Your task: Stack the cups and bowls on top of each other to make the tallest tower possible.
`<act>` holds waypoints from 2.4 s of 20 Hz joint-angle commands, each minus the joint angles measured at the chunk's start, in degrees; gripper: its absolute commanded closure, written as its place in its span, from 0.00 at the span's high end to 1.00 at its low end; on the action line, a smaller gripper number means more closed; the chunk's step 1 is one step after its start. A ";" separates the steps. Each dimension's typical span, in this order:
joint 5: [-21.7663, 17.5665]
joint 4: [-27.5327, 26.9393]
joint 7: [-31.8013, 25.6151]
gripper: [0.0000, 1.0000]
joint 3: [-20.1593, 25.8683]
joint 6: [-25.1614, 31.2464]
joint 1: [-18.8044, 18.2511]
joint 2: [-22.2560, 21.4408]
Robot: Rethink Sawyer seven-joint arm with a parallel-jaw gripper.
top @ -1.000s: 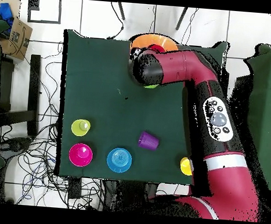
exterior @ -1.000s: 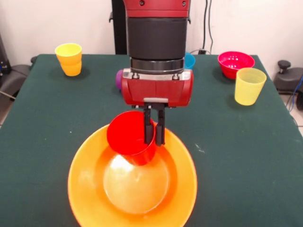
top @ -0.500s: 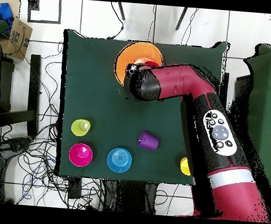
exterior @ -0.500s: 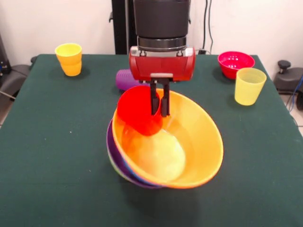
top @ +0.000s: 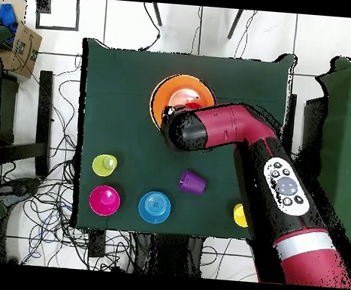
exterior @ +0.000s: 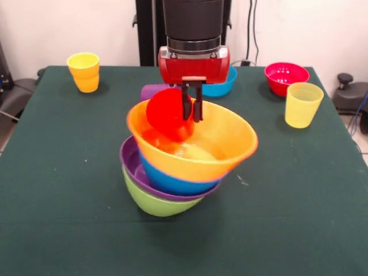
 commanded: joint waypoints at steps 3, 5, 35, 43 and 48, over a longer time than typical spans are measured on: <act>-4.51 6.32 -9.45 0.00 1.42 -1.52 -0.15 0.91; -4.27 5.74 -8.85 0.00 1.46 -0.88 0.36 0.87; 3.38 -1.37 -15.32 0.00 8.20 13.66 -3.73 -2.44; 3.66 -1.35 -16.07 0.00 9.88 14.27 -5.87 -2.53; 2.55 -5.41 -18.91 0.00 11.23 15.78 -6.46 -1.22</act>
